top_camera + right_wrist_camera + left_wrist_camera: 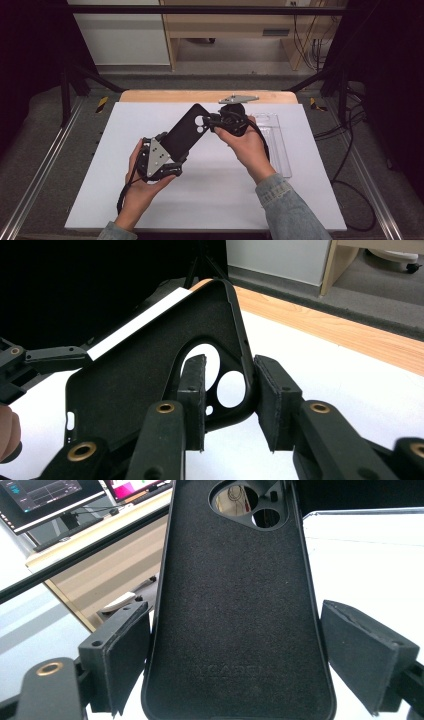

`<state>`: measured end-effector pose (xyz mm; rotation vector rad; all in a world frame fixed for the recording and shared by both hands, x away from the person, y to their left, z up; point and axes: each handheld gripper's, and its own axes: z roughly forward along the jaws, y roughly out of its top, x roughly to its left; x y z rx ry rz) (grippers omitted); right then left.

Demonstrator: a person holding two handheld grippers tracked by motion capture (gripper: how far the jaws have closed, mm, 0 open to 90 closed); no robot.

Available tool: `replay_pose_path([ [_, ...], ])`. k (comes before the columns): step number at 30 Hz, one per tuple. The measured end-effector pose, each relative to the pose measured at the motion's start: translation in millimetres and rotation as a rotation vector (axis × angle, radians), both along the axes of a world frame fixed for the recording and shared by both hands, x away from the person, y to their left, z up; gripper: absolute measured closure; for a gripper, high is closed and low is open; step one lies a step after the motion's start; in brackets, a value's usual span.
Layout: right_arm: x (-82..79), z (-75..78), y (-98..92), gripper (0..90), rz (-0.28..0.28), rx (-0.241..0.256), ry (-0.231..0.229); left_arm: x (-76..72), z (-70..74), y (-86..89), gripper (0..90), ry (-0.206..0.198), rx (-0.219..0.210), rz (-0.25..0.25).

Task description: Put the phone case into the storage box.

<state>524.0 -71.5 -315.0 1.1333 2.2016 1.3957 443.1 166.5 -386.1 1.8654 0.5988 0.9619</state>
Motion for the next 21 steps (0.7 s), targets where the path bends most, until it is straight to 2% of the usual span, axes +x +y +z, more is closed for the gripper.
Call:
replay_pose_path([
  [8,-1.1,-1.6,0.2,69.3,-0.004,-0.008,0.008,1.2,-4.2,-1.1,14.7,0.006,0.018,0.007],
  [21,-5.1,0.8,1.6,74.4,0.007,0.001,0.004,4.5,-10.7,0.5,14.7,0.021,0.02,0.013],
])
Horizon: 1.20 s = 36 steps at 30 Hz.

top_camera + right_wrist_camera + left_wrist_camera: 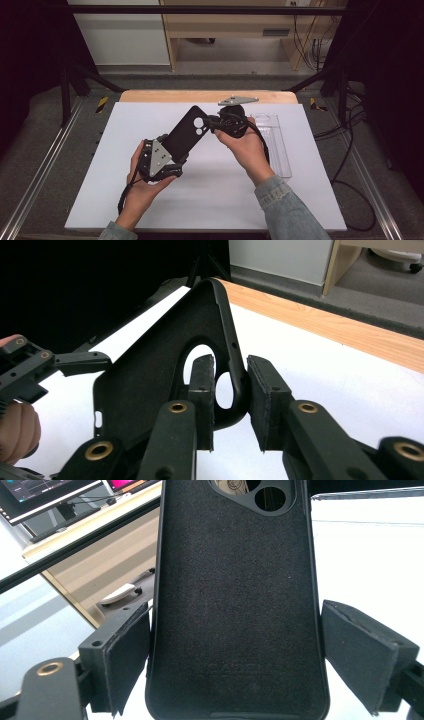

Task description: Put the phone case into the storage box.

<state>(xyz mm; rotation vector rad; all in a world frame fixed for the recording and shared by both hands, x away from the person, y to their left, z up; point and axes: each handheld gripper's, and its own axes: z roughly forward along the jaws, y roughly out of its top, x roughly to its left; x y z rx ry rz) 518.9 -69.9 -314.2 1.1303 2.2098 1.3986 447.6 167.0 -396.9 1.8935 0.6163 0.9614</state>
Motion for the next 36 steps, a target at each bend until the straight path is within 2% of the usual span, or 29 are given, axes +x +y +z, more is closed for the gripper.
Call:
replay_pose_path([
  [16,-4.2,1.9,2.0,79.2,0.031,-0.001,-0.037,1.9,-3.9,1.4,14.4,0.006,0.003,0.009],
  [31,-4.3,-1.4,-1.2,79.4,0.021,-0.015,-0.043,0.2,-4.0,-1.2,14.0,0.001,0.005,0.006],
  [36,-9.6,-2.0,0.5,79.6,0.017,-0.004,-0.082,1.9,-5.1,-0.7,13.7,0.014,0.006,0.005],
])
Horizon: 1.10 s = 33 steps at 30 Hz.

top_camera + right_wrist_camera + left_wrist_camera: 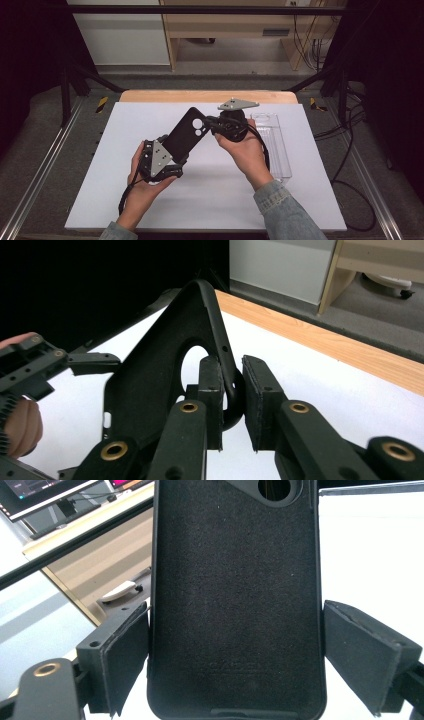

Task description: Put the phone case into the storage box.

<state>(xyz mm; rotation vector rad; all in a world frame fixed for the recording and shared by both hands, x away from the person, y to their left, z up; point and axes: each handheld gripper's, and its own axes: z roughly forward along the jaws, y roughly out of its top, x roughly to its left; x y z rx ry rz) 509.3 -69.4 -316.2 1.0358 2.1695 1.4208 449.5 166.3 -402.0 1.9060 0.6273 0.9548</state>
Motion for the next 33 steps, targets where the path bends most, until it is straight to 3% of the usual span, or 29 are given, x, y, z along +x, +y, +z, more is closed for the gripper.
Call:
replay_pose_path([
  [3,-0.9,-0.7,0.6,79.5,-0.001,0.005,-0.009,2.6,-1.7,1.0,13.2,0.028,-0.018,-0.02],
  [8,1.0,-3.0,-2.9,79.5,-0.017,-0.012,-0.022,3.0,-0.8,4.4,11.6,0.04,-0.073,-0.06],
  [13,5.8,-9.1,-13.4,79.4,-0.039,-0.025,-0.013,3.9,0.9,13.1,8.9,0.073,-0.152,-0.1],
  [15,7.5,-13.2,-18.7,79.4,-0.048,-0.03,-0.004,4.2,0.2,18.7,7.1,0.103,-0.187,-0.102],
  [23,10.6,-26.9,-39.1,79.3,-0.078,-0.045,0.008,7.3,-11.3,43.1,5.7,0.148,-0.276,-0.096],
  [25,11.2,-28.8,-43.7,79.3,-0.084,-0.048,0.012,8.2,-14.5,48.3,5.7,0.167,-0.318,-0.097],
  [33,14.0,-30.0,-65.0,79.3,-0.114,-0.058,0.011,2.3,-23.9,71.8,5.3,0.164,-0.277,-0.048],
])
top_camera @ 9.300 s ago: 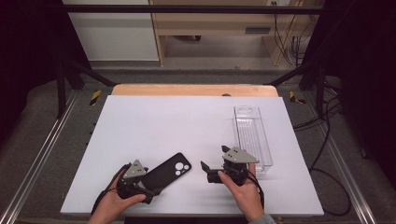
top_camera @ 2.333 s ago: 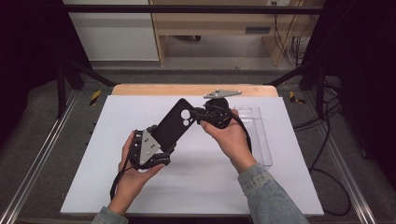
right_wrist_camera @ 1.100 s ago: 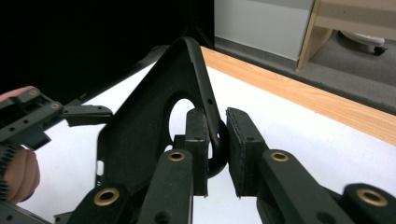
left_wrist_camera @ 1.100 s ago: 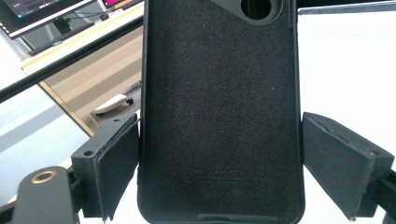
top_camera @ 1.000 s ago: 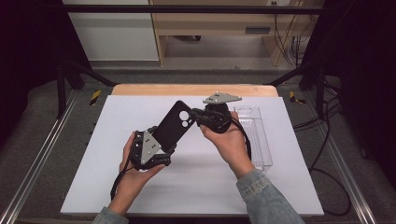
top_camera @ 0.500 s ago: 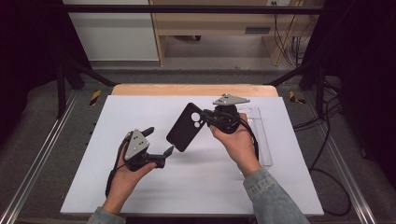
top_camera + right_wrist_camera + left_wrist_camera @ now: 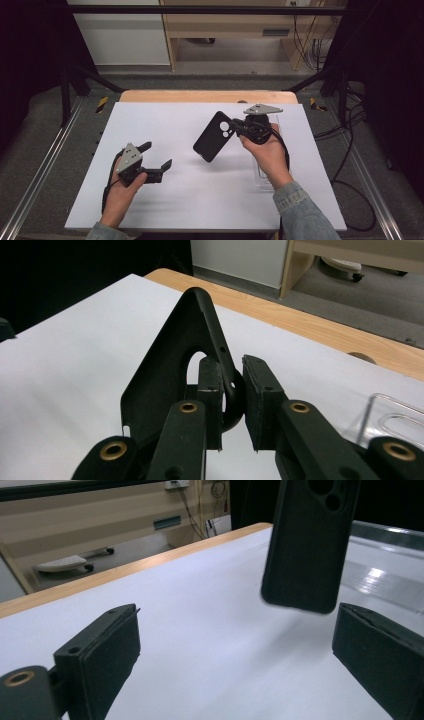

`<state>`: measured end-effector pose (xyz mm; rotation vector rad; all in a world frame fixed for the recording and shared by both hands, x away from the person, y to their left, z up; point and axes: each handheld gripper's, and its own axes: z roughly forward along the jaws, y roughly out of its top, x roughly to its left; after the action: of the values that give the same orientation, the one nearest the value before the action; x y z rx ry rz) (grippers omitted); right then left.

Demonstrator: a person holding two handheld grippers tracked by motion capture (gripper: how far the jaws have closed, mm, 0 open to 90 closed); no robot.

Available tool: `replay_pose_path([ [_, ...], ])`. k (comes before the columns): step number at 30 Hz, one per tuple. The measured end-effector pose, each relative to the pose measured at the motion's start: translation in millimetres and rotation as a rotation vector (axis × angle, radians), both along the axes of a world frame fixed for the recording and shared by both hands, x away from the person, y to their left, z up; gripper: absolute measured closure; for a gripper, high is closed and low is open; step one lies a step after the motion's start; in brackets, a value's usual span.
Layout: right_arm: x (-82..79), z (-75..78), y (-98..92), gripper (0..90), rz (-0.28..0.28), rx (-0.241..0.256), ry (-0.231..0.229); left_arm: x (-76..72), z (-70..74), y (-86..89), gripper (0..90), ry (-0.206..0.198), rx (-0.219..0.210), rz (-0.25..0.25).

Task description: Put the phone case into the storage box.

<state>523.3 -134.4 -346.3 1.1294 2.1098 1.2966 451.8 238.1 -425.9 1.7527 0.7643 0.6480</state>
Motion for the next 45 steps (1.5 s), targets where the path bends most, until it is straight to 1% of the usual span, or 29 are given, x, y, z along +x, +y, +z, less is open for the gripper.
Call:
replay_pose_path([
  [5,5.9,0.9,-13.2,79.2,-0.014,-0.005,-0.009,-4.3,-2.0,26.2,5.1,-0.001,-0.015,0.049],
  [10,8.7,3.9,-25.9,79.2,-0.026,-0.013,-0.026,-10.6,-6.8,57.6,5.2,0.012,-0.032,0.116],
  [13,10.8,6.2,-34.5,79.2,-0.044,-0.009,-0.029,-16.5,-10.8,69.8,5.2,0.02,-0.022,0.133],
  [15,12.7,8.2,-40.4,79.1,-0.053,-0.009,-0.029,-20.5,-14.2,74.5,5.2,0.029,-0.016,0.14],
  [17,14.4,10.7,-45.4,79.1,-0.065,0.004,-0.019,-24.2,-17.9,76.6,5.1,0.04,-0.001,0.14],
  [19,15.8,13.7,-50.5,79.1,-0.075,0.004,-0.02,-25.7,-20.1,76.3,5.1,0.048,0.0,0.138],
  [21,16.3,17.6,-55.3,79.1,-0.088,0.0,-0.026,-26.0,-20.9,75.2,5.1,0.048,-0.006,0.133],
  [27,18.0,30.5,-67.7,79.1,-0.12,-0.001,-0.054,-24.7,-22.8,71.4,5.1,0.054,0.002,0.115],
  [31,18.4,39.5,-76.0,79.1,-0.138,0.016,-0.073,-24.5,-23.3,68.1,5.1,0.056,0.012,0.105],
  [36,19.5,49.9,-88.0,79.1,-0.164,0.022,-0.098,-24.2,-24.7,66.8,5.1,0.059,0.026,0.109],
  [45,25.4,63.1,-111.9,79.1,-0.224,-0.008,-0.113,-23.3,-26.4,66.3,4.8,0.065,0.034,0.109],
])
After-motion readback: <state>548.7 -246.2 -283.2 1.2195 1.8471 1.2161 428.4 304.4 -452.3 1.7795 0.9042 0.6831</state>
